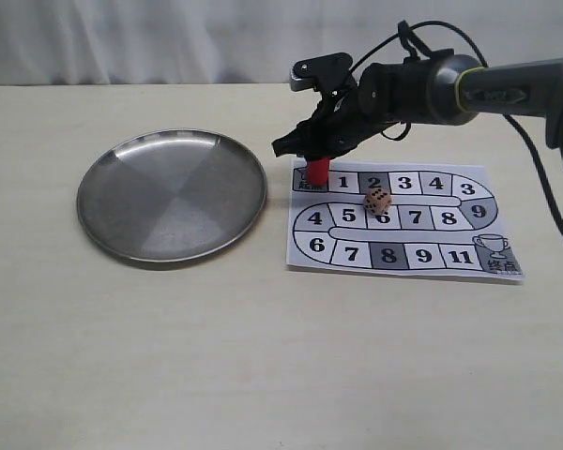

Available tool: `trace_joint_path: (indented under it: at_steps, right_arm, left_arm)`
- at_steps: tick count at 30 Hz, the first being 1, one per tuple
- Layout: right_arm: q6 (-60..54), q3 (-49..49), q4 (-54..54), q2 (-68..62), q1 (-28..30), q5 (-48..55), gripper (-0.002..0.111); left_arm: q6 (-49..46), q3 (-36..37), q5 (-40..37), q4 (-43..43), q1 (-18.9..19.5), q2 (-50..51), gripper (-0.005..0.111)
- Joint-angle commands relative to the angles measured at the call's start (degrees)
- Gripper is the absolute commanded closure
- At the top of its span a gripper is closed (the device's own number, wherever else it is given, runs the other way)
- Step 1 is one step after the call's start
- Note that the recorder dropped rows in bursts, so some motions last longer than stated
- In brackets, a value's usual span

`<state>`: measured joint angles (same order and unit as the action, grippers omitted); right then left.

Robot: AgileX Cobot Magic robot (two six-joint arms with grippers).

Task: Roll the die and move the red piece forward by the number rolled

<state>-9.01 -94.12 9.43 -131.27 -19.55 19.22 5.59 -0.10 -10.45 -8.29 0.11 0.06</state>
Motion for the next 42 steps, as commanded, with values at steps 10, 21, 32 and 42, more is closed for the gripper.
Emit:
trace_joint_path:
  at_steps: [10,21,32,42]
  right_arm:
    - [-0.42,-0.34,0.14,0.11,0.26,0.85,0.102]
    - [-1.25,-0.34,-0.03,0.11,0.37,3.44,0.04]
    - [-2.36,-0.48,-1.36,1.42,0.37,7.92,0.103]
    - [-2.12,-0.48,-1.57,11.49,0.89,9.18,0.104]
  left_arm:
    - [0.05,0.1,0.51,0.0,-0.14,-0.06,0.107]
    - [0.05,0.1,0.51,0.0,-0.14,-0.06,0.107]
    - [0.05,0.1,0.51,0.0,-0.14,-0.06,0.107]
    - [0.05,0.1,0.51,0.0,-0.14,-0.06,0.107]
